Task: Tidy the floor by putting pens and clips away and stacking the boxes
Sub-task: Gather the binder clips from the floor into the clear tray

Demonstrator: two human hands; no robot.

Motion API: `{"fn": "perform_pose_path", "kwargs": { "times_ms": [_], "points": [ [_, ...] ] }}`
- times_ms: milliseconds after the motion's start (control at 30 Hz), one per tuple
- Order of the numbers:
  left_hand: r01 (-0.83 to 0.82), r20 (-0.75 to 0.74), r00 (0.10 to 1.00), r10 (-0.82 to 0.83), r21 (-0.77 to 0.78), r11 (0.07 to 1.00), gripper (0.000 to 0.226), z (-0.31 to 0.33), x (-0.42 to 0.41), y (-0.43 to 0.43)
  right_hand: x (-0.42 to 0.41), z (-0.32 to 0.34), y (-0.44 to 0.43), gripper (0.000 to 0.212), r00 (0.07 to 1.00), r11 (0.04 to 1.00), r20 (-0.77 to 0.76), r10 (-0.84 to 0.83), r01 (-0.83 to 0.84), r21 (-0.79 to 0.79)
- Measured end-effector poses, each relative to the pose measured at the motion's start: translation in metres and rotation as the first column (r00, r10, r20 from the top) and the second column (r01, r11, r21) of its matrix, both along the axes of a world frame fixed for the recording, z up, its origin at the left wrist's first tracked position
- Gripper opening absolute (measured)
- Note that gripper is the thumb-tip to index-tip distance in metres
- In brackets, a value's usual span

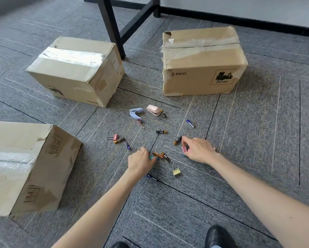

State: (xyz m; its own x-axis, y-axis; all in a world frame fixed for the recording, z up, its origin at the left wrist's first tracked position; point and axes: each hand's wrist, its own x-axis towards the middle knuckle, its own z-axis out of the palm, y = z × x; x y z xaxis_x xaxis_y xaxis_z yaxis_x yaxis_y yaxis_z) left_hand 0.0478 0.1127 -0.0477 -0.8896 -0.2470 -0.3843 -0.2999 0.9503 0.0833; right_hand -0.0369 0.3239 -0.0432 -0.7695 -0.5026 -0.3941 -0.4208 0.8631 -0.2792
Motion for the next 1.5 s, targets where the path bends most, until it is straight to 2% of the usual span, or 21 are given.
{"fn": "perform_pose_path", "kwargs": {
  "times_ms": [133,233,300,367,433,633,767,867,933,1033,1133,1267,1400,1500],
  "points": [
    [-0.089,0.064,0.995,0.08,0.156,0.984,0.048,-0.002,-0.011,-0.007,-0.004,-0.004,-0.008,0.023,1.0,0.999,0.029,0.002,0.0,-0.038],
    [-0.124,0.124,0.989,0.079,0.412,0.903,0.042,0.011,-0.032,-0.017,-0.015,-0.002,-0.022,0.022,0.989,0.982,0.128,-0.076,0.097,-0.165],
    [-0.213,0.194,0.975,0.11,0.661,0.719,0.027,0.024,-0.048,-0.024,-0.028,0.009,-0.034,0.02,0.964,0.945,0.235,-0.126,0.188,-0.266],
    [-0.317,0.295,0.947,0.126,0.803,0.504,0.028,0.035,-0.066,-0.033,-0.045,0.02,-0.045,0.017,0.934,0.907,0.318,-0.159,0.266,-0.326],
    [-0.358,0.346,0.932,0.104,0.843,0.402,0.028,0.046,-0.082,-0.044,-0.063,0.035,-0.054,0.017,0.911,0.875,0.37,-0.184,0.323,-0.36],
    [-0.383,0.368,0.924,0.109,0.886,0.26,0.015,0.135,-0.121,-0.058,-0.1,0.136,-0.078,0.018,0.819,0.72,0.511,-0.26,0.517,-0.463],
    [-0.371,0.346,0.927,0.145,0.902,0.222,0.018,0.238,-0.135,-0.058,-0.105,0.237,-0.086,0.021,0.771,0.659,0.567,-0.289,0.59,-0.467],
    [-0.358,0.334,0.928,0.167,0.922,0.144,0.012,0.33,-0.141,-0.054,-0.104,0.326,-0.086,0.032,0.717,0.614,0.623,-0.312,0.653,-0.444],
    [-0.348,0.332,0.93,0.158,0.933,0.091,0.008,0.396,-0.147,-0.051,-0.104,0.39,-0.085,0.035,0.679,0.547,0.653,-0.337,0.705,-0.451],
    [-0.352,0.344,0.927,0.146,0.936,0.027,0.008,0.496,-0.159,-0.044,-0.109,0.487,-0.081,0.019,0.629,0.409,0.666,-0.402,0.774,-0.484],
    [-0.341,0.336,0.931,0.145,0.94,0.012,0.009,0.592,-0.177,-0.031,-0.121,0.579,-0.074,0.014,0.59,0.302,0.676,-0.442,0.807,-0.507],
    [-0.305,0.301,0.946,0.117,0.952,0.013,0.015,0.691,-0.207,-0.011,-0.143,0.679,-0.053,0.023,0.551,0.241,0.681,-0.482,0.831,-0.502],
    [-0.255,0.242,0.964,0.114,0.959,0.124,0.018,0.756,-0.244,0.021,-0.179,0.745,-0.019,0.023,0.567,0.227,0.648,-0.508,0.814,-0.534],
    [-0.216,0.202,0.975,0.088,0.954,0.206,0.025,0.782,-0.275,0.055,-0.211,0.77,0.014,0.026,0.57,0.224,0.624,-0.534,0.807,-0.546]
  ]
}}
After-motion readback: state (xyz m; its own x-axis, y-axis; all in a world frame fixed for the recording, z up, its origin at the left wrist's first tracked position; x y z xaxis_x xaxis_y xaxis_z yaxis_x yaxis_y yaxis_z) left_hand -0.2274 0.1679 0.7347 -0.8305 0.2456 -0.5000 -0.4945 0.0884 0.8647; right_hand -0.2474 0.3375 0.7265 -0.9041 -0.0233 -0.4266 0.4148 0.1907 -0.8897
